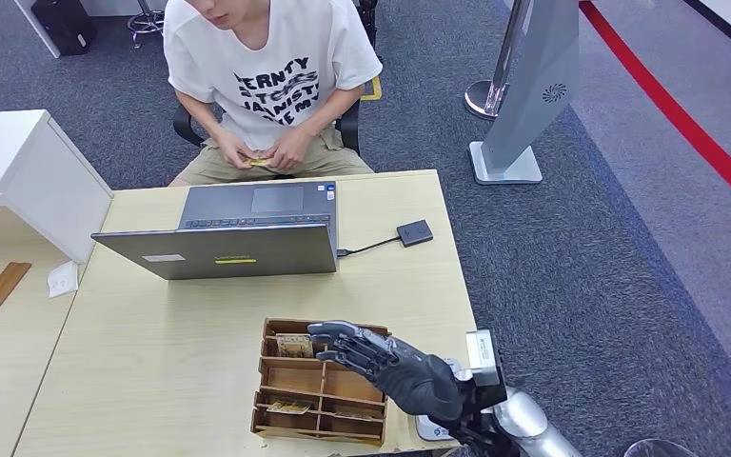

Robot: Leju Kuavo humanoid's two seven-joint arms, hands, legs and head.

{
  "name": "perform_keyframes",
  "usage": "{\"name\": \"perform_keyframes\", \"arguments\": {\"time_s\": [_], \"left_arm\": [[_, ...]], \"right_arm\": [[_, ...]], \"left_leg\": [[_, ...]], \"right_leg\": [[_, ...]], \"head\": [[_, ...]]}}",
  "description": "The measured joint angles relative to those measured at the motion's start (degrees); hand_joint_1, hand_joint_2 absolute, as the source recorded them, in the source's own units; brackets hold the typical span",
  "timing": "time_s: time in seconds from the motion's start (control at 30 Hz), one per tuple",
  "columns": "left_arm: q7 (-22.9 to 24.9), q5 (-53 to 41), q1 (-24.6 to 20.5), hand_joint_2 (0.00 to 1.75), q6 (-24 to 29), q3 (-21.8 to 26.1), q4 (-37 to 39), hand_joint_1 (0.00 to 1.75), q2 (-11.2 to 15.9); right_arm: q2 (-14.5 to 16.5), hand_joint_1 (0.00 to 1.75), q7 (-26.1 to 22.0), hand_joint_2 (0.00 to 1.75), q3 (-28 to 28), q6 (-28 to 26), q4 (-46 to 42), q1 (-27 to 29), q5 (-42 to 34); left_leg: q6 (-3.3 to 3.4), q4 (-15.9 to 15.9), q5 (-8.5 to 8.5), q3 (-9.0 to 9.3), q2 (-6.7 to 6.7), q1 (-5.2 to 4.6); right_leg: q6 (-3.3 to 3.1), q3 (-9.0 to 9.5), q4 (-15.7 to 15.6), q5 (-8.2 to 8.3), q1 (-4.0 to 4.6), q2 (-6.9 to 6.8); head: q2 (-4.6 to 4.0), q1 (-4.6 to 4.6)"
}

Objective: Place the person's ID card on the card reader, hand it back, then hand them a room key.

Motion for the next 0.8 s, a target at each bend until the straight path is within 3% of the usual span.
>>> {"name": "perform_keyframes", "arguments": {"time_s": [0.8], "left_arm": [[-0.9,0.9,-0.1,0.00,0.8,0.3,0.0,0.00,-2.5]], "right_arm": [[-1.7,0.00,0.7,0.00,-0.6,1.3,0.3,1.4,0.2]], "left_leg": [[0.00,0.0,0.00,0.00,0.00,-0.01]], "right_leg": [[0.00,0.00,0.0,0.00,0.00,0.00]], "head": [[0.00,-0.01]]}}
